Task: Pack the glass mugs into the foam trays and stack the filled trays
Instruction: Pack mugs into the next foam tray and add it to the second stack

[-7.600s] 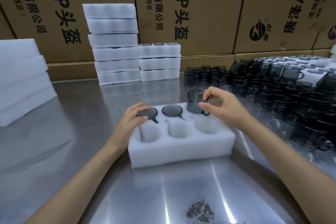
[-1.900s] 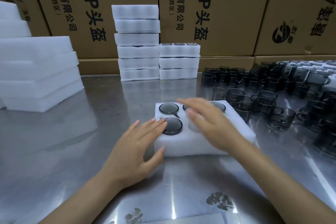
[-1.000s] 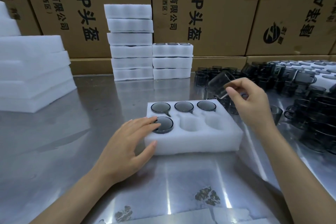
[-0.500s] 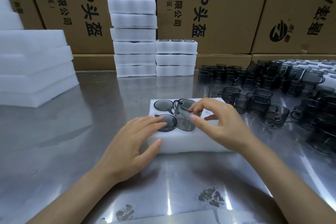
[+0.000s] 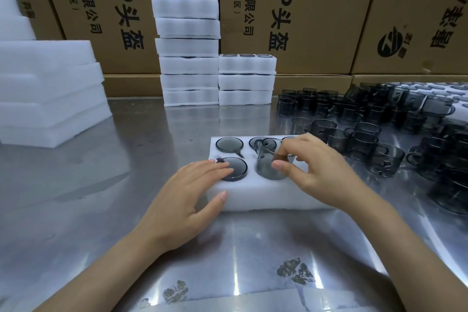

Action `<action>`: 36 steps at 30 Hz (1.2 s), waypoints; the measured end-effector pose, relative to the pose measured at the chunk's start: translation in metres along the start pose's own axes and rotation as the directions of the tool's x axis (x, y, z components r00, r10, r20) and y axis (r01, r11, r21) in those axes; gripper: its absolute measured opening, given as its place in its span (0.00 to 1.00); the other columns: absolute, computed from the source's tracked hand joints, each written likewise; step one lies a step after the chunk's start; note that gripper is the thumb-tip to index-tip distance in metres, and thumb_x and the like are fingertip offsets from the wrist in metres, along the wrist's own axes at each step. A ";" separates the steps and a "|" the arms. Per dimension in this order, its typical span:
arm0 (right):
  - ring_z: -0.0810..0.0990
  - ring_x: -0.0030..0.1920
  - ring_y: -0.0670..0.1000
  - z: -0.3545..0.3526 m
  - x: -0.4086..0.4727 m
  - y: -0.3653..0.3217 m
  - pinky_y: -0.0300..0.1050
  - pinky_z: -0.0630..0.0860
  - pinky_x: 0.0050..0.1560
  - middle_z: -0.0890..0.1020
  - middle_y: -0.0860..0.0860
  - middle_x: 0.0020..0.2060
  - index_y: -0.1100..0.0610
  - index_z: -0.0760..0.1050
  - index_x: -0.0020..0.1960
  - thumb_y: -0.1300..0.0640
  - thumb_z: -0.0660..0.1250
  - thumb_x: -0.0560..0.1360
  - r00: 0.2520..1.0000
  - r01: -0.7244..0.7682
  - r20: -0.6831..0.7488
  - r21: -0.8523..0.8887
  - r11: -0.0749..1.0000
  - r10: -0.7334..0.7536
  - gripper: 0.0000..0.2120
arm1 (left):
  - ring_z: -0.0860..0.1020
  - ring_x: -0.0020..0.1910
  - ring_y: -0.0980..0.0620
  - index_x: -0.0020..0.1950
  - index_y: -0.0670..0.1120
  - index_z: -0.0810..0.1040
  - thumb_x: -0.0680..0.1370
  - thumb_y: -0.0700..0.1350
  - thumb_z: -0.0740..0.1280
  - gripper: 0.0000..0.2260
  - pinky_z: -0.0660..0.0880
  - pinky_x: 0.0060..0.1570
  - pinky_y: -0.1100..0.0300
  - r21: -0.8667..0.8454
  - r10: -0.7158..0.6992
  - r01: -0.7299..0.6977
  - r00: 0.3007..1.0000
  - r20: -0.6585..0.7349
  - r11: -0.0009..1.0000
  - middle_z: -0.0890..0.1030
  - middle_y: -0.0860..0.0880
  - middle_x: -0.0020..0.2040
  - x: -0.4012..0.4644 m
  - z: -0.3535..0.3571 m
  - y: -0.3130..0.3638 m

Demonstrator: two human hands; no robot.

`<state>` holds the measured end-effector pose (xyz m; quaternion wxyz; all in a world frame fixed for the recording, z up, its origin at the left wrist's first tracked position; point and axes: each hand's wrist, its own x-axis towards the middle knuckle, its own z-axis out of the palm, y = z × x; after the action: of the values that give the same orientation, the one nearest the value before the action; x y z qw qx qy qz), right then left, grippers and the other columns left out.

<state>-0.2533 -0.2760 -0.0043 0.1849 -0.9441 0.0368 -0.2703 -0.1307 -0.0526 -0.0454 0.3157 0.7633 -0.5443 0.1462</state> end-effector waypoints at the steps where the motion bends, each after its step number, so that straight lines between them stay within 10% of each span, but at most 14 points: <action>1: 0.69 0.52 0.38 0.000 0.000 0.000 0.51 0.74 0.49 0.76 0.41 0.43 0.45 0.71 0.42 0.43 0.59 0.73 1.000 0.003 0.025 0.019 1.000 -0.003 0.07 | 0.64 0.69 0.63 0.66 0.51 0.74 0.77 0.57 0.55 0.21 0.58 0.69 0.66 0.000 0.000 0.000 1.000 0.000 1.000 0.73 0.58 0.66 0.000 0.000 0.000; 23: 0.73 0.60 0.51 0.004 -0.002 -0.007 0.46 0.69 0.55 0.60 0.36 0.71 0.48 0.67 0.46 0.51 0.63 0.78 0.975 -0.099 0.211 0.123 0.987 0.072 0.05 | 0.72 0.63 0.61 0.62 0.54 0.76 0.75 0.58 0.56 0.19 0.67 0.63 0.61 -0.261 -0.139 0.114 0.987 -0.076 0.958 0.76 0.62 0.60 0.021 0.007 0.012; 28: 0.55 0.66 0.29 0.003 -0.004 -0.004 0.32 0.56 0.63 0.53 0.32 0.73 0.40 0.55 0.74 0.42 0.57 0.78 0.963 -0.118 0.245 0.002 0.993 0.114 0.26 | 0.63 0.71 0.64 0.71 0.54 0.67 0.77 0.57 0.55 0.23 0.54 0.72 0.62 -0.021 0.081 -0.081 0.996 0.029 0.997 0.67 0.59 0.71 0.026 0.015 0.026; 36: 0.47 0.74 0.35 0.008 -0.005 -0.006 0.36 0.48 0.70 0.50 0.34 0.75 0.42 0.51 0.76 0.40 0.48 0.79 0.928 -0.056 0.349 -0.219 0.974 0.132 0.26 | 0.79 0.58 0.55 0.57 0.47 0.82 0.74 0.54 0.59 0.20 0.64 0.66 0.54 0.118 0.091 -0.088 0.996 -0.020 0.989 0.81 0.54 0.58 0.033 0.017 0.031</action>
<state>-0.2537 -0.2673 -0.0112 0.1028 -0.9888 0.0752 -0.0777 -0.1493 -0.0938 -0.0297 0.2706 0.7534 -0.5644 0.2016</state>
